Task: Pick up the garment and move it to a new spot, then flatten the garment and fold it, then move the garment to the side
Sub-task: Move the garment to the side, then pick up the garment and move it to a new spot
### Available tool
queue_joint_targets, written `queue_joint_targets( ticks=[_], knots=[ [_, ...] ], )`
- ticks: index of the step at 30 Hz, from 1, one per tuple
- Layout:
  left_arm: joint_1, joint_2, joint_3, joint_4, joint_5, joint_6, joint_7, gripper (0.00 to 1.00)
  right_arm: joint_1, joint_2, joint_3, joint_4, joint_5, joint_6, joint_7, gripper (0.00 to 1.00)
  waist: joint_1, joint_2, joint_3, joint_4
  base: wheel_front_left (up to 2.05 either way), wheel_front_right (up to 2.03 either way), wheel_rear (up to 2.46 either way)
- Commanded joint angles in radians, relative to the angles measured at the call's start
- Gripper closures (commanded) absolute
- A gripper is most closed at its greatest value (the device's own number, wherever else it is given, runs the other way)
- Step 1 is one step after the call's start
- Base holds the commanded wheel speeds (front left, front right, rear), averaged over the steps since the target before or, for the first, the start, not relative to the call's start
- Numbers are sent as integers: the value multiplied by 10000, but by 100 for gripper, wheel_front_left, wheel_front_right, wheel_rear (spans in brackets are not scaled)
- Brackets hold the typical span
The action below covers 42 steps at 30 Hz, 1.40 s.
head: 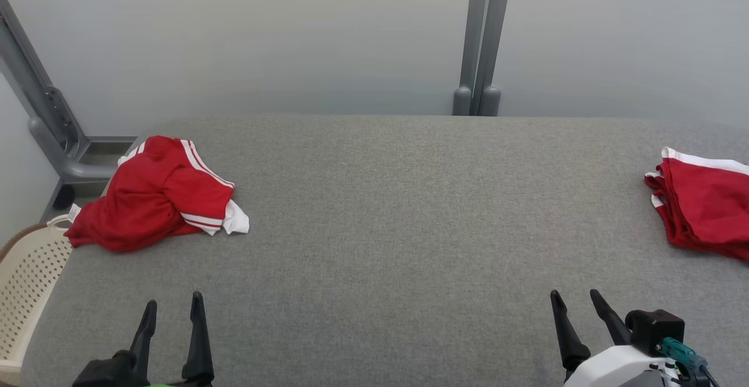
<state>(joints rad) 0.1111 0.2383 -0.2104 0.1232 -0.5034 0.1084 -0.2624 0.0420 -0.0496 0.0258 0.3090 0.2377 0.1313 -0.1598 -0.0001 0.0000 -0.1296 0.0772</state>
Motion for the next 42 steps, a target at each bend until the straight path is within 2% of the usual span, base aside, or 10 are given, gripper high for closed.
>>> queue_joint_targets(
  ticks=[1,4,17,36,42],
  knots=[
    [382,-119,245,-232,237,-244,-22,0,182,-22,-84,-79,-29,-11,-40,0,1,0,-23,18,0,0,0],
    [750,-252,406,-431,631,-516,-24,0,207,-19,-191,-172,-161,-11,-99,0,1,0,-29,17,0,0,0],
    [1105,-610,1004,-174,1625,-986,-27,0,621,-19,-491,-543,-735,-11,-190,0,1,0,45,-151,0,0,0],
    [925,-1017,1313,119,2347,-1389,-28,0,565,-17,-683,-654,-934,-11,-404,0,1,0,166,-241,0,0,0],
    [901,-1057,1414,264,2446,-1414,-28,0,620,-16,-563,-606,-883,-11,-451,0,1,0,150,159,0,0,0]
  ],
)
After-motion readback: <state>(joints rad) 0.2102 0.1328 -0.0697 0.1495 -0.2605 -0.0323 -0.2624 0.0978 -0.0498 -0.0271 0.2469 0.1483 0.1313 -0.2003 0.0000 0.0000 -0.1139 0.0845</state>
